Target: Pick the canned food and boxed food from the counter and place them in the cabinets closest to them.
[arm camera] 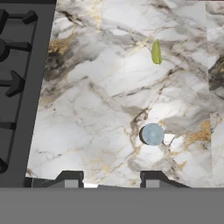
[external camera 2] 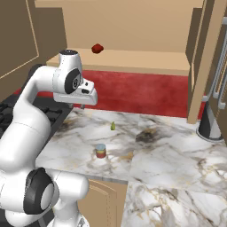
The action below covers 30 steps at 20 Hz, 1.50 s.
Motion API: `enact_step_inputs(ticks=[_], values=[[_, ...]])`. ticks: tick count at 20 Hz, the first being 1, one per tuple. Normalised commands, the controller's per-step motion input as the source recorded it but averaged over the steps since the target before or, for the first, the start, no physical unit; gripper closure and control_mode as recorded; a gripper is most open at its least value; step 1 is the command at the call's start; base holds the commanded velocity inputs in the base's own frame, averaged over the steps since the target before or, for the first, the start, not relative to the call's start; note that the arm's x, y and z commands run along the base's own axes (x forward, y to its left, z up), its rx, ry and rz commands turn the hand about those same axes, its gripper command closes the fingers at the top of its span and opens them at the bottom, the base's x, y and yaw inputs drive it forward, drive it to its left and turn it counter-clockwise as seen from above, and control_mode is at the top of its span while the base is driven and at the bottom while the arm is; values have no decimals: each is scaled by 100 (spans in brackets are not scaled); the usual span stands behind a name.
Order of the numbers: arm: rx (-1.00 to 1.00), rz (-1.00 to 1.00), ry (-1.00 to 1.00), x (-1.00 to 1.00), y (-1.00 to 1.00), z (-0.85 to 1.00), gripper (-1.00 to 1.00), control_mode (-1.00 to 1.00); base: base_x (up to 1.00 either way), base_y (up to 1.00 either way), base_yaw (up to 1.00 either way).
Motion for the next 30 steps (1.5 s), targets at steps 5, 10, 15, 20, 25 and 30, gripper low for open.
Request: enact_step_inputs(ticks=[5, 10, 15, 20, 25, 30], values=[[1, 0, 0, 0, -12, 0, -100, -100, 0, 0, 0], [0, 0, 0, 0, -18, 0, -100, -100, 0, 0, 0], [0, 0, 0, 0, 0, -1, -100, -100, 0, 0, 0], [-2, 0, 0, 0, 0, -8, -100, -100, 0, 0, 0], [-6, 0, 1, -5, 0, -28, -100, -100, 0, 0, 0], [-5, 0, 1, -10, -2, -36, -100, -100, 0, 0, 0]])
